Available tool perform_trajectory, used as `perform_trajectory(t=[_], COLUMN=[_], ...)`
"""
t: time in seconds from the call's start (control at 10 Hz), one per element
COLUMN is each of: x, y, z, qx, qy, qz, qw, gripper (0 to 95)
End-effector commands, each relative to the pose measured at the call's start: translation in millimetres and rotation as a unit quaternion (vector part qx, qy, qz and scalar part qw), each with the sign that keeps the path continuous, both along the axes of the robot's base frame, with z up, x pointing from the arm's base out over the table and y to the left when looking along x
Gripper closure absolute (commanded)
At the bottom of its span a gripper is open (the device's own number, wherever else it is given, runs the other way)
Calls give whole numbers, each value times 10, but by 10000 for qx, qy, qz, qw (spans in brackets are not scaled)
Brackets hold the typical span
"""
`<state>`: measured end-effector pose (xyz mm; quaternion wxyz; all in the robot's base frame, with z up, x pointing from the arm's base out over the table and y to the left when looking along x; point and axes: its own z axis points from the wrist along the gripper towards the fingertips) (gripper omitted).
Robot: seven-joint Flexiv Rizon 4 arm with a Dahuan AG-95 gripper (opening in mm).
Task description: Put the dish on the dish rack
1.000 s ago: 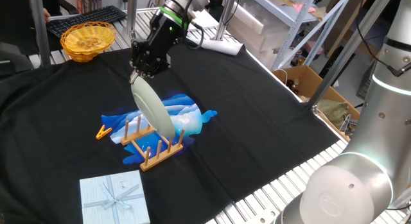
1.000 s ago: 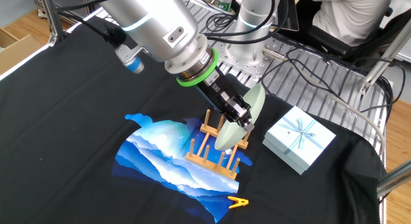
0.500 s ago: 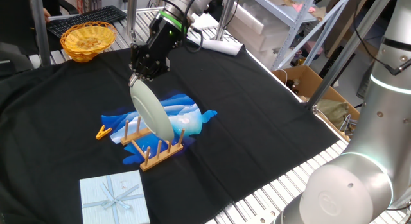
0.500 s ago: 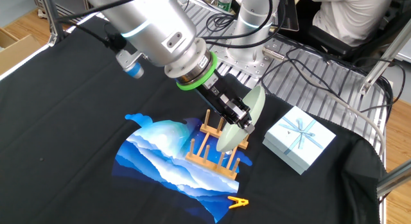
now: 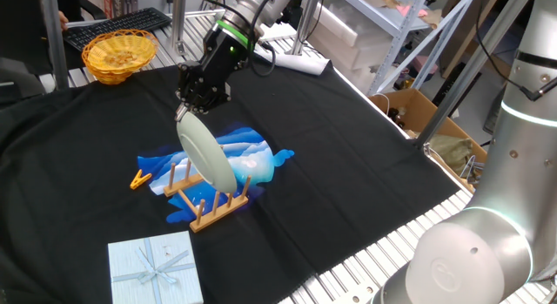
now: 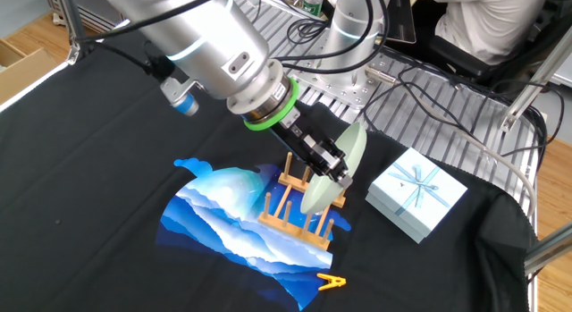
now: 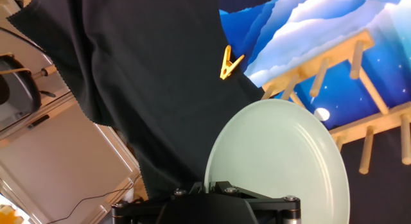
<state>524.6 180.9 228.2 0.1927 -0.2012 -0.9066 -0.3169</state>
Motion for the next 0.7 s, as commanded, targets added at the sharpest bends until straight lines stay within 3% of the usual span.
perform_trajectory(t=[0.1,0.7], x=[3,-1], y=[-33,-45], z=[-40,-53], qx=[50,155], qy=[8,96], qz=[30,11], qw=[10000,9998], gripper=[950,950])
